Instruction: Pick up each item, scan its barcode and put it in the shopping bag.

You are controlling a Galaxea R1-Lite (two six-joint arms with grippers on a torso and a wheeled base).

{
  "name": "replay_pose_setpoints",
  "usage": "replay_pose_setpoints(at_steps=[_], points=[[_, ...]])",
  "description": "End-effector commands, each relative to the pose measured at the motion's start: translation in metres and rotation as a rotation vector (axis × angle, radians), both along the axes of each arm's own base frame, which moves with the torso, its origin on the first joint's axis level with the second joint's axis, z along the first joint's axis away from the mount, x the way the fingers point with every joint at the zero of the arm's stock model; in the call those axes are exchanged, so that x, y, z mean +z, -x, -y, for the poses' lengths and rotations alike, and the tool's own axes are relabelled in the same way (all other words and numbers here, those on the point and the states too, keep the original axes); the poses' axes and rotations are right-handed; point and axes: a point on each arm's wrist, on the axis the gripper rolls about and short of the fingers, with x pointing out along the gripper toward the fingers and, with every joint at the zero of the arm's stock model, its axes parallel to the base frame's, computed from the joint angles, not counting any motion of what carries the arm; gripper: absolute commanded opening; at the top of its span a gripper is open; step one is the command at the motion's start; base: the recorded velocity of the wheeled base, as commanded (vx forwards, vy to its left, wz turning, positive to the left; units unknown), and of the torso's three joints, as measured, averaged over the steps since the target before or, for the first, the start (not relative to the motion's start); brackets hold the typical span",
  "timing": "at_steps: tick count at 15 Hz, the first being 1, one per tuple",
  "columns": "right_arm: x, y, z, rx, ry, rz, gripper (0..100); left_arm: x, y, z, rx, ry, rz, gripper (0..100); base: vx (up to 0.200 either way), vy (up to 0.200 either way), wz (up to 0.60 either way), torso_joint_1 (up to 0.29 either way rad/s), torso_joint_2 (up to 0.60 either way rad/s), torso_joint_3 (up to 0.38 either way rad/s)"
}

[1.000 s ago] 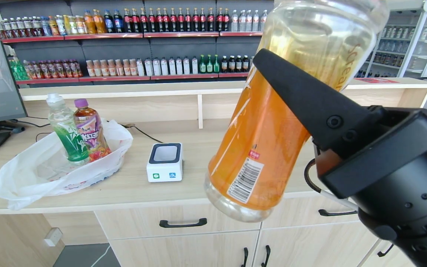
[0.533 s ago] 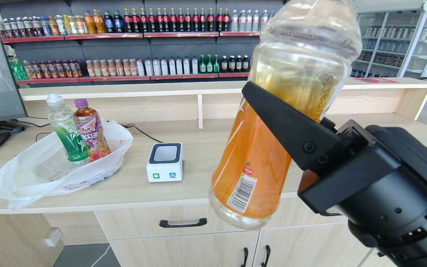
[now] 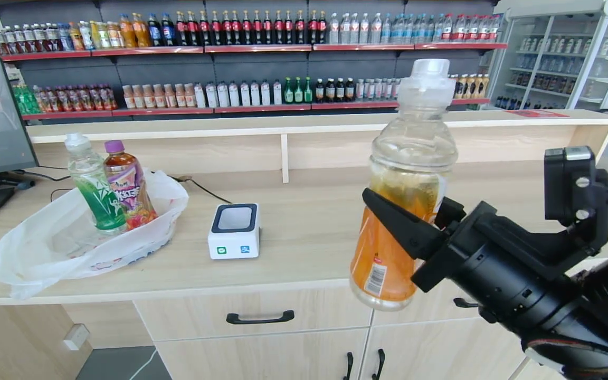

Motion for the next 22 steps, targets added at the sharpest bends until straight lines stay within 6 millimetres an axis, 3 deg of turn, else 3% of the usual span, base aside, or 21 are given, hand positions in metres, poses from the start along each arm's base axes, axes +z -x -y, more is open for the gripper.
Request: replay_pose_setpoints(at_steps=[1, 3, 5, 8, 14, 22], points=[[-0.010, -0.009, 0.005, -0.022, 0.025, -0.010, 0, 0.000, 0.000, 0.000, 0.000, 0.000, 0.000, 100, 0.000, 0.000, 0.00, 0.000, 0.00, 0.000], [-0.022, -0.050, 0.028, -0.196, 0.063, -0.023, 0, 0.000, 0.000, 0.000, 0.000, 0.000, 0.002, 100, 0.000, 0.000, 0.00, 0.000, 0.00, 0.000], [-0.031, -0.058, 0.035, -0.244, 0.113, -0.025, 0, 0.000, 0.000, 0.000, 0.000, 0.000, 0.000, 100, 0.000, 0.000, 0.00, 0.000, 0.00, 0.000], [-0.037, -0.061, 0.034, -0.251, 0.146, -0.031, 0, 0.000, 0.000, 0.000, 0.000, 0.000, 0.000, 100, 0.000, 0.000, 0.00, 0.000, 0.00, 0.000], [-0.029, -0.070, 0.028, -0.251, 0.110, -0.006, 0, 0.000, 0.000, 0.000, 0.002, 0.002, 0.000, 100, 0.000, 0.000, 0.00, 0.000, 0.00, 0.000], [-0.027, -0.066, 0.029, -0.268, 0.091, -0.015, 0, 0.000, 0.000, 0.000, 0.002, 0.003, 0.000, 100, 0.000, 0.200, 0.00, 0.003, 0.00, 0.002]])
